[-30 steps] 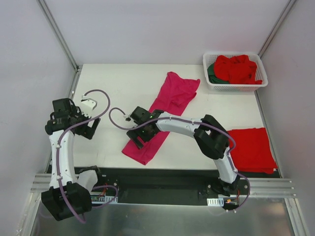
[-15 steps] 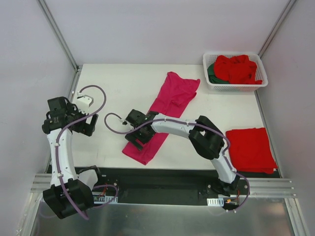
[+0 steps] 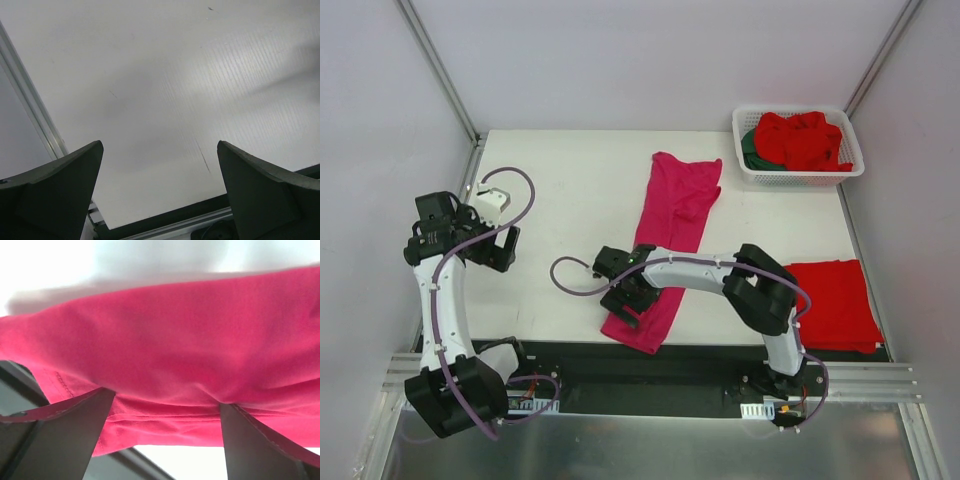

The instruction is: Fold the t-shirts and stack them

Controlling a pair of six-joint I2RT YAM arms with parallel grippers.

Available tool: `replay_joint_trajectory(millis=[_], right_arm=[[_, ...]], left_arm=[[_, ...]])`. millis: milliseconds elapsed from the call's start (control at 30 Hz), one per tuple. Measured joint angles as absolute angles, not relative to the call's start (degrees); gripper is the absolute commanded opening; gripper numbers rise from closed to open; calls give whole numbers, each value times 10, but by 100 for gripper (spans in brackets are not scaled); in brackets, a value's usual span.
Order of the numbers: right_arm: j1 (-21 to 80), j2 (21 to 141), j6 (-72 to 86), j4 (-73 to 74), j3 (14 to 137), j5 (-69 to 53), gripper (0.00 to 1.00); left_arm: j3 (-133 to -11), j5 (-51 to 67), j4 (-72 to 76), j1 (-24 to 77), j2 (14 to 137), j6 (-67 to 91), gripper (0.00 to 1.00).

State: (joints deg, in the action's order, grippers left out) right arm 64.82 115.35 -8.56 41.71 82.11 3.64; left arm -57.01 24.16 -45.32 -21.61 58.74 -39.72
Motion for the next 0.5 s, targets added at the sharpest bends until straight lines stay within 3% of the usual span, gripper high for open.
replay_joint_trajectory(millis=[267, 500], right_arm=[[670, 1117, -79, 478, 761, 34, 92], [671, 1086, -65, 530, 757, 119, 92]], left_arm=[[-578, 266, -453, -216, 599, -398, 99], [-579, 277, -452, -216, 615, -398, 100]])
